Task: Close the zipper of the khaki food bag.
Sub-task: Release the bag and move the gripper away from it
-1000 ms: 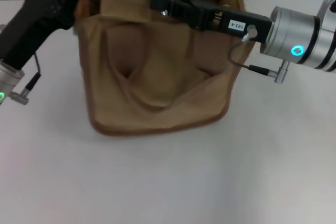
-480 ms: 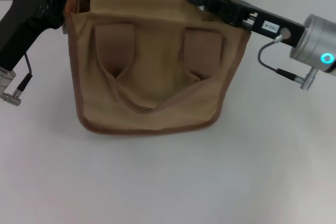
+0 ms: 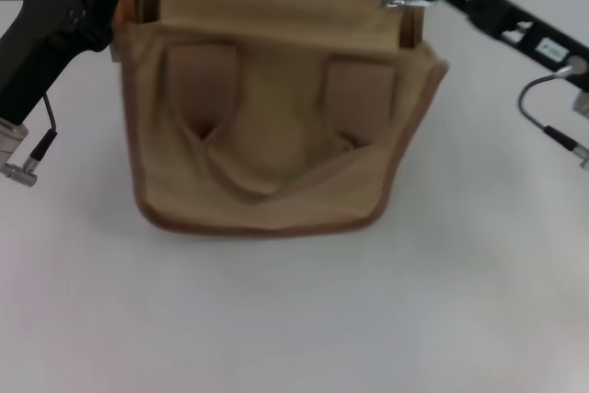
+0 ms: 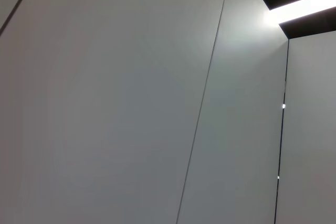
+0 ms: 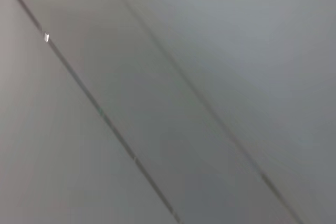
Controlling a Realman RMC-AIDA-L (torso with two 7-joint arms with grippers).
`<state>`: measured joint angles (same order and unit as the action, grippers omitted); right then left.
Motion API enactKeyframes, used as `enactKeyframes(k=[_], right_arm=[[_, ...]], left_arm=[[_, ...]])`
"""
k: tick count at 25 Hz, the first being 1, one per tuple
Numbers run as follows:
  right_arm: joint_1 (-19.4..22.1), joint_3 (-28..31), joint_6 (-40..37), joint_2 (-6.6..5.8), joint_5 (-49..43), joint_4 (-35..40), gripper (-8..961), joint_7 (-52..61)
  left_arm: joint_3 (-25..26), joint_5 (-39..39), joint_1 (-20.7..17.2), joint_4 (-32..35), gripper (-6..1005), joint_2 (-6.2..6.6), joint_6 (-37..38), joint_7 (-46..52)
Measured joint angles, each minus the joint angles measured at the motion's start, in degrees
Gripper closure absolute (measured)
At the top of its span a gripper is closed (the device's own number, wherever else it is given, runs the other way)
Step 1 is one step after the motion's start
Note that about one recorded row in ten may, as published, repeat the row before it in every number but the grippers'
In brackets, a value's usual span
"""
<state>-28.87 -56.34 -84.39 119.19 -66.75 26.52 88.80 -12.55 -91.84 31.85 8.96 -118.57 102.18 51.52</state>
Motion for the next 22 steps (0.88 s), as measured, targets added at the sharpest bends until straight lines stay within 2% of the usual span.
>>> enactKeyframes(k=[6, 10, 16, 22], right_arm=[[1.79, 2.8, -4.63, 0.0, 6.9, -4.84, 867, -10.04], [2.95, 3.24, -4.97, 0.0, 7.63, -4.98, 832, -10.79], [3.23, 3.81, -4.96, 0.08, 7.83, -8.0, 639, -14.99], [3.71, 4.94, -8.19, 0.25, 7.88, -11.66, 343, -21.85]], left_arm=[[-0.17, 0.04, 0.02, 0.01, 981, 0.01, -0.07, 0.0], [-0.2, 0.04, -0.16, 0.01, 982, -0.06, -0.1, -0.56], [-1.32, -0.4, -1.58, -0.07, 980, -0.19, -0.11, -5.45], [-1.24, -0.01, -3.93, 0.16, 972, -0.04, -0.55, -5.9]])
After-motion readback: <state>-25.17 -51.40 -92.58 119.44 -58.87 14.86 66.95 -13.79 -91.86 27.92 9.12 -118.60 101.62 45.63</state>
